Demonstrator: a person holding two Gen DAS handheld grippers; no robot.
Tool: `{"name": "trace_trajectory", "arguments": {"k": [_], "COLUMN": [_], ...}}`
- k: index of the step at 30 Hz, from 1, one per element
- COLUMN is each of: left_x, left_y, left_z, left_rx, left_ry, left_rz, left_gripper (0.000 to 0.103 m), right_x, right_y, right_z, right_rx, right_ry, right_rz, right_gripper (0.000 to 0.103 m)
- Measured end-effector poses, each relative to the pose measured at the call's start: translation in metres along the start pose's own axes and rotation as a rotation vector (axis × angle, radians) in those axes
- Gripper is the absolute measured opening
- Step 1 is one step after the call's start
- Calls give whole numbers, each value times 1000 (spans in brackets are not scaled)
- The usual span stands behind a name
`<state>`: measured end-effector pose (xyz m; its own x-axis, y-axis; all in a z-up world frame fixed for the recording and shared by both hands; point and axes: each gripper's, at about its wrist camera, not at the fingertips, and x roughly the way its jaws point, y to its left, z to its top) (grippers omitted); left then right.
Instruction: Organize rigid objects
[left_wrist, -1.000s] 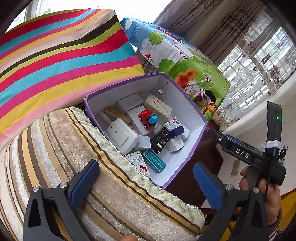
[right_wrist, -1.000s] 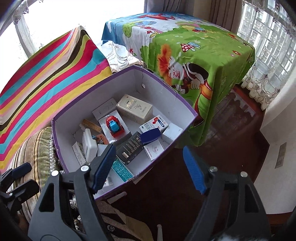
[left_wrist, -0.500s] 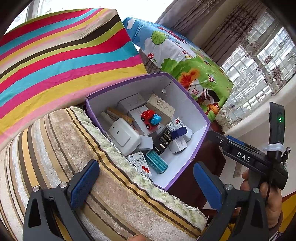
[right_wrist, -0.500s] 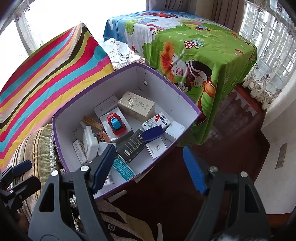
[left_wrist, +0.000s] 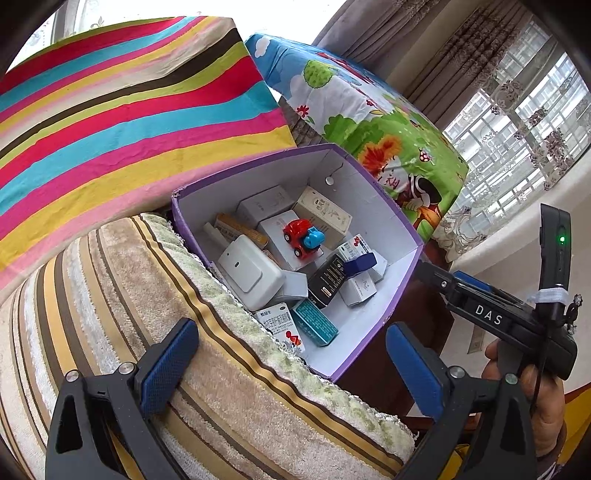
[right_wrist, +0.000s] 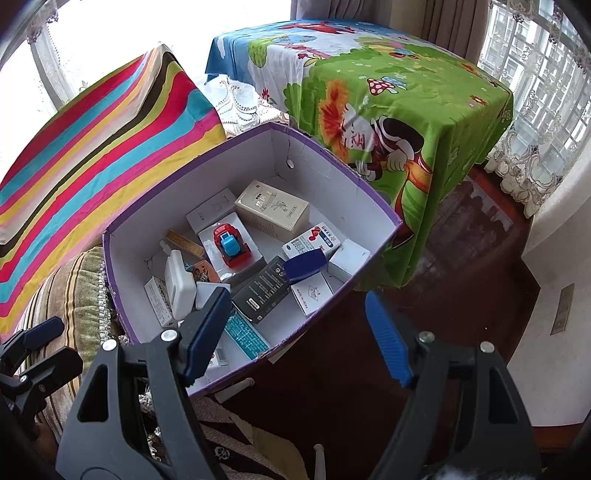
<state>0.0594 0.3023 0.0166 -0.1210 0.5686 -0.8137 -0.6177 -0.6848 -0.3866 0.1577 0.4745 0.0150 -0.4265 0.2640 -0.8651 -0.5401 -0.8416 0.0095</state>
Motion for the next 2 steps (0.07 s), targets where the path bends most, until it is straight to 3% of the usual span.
{"name": "trace_trajectory", "arguments": {"k": [2], "left_x": [1], "left_y": [-3], "left_z": [-1], "left_rx": [21], "left_ry": [-1], "left_rz": [14], "left_gripper": [103], "right_x": [0], "right_y": [0], "right_z": [0], "right_rx": [0], "right_ry": [1], "right_rz": [-1], "right_gripper": [78]}}
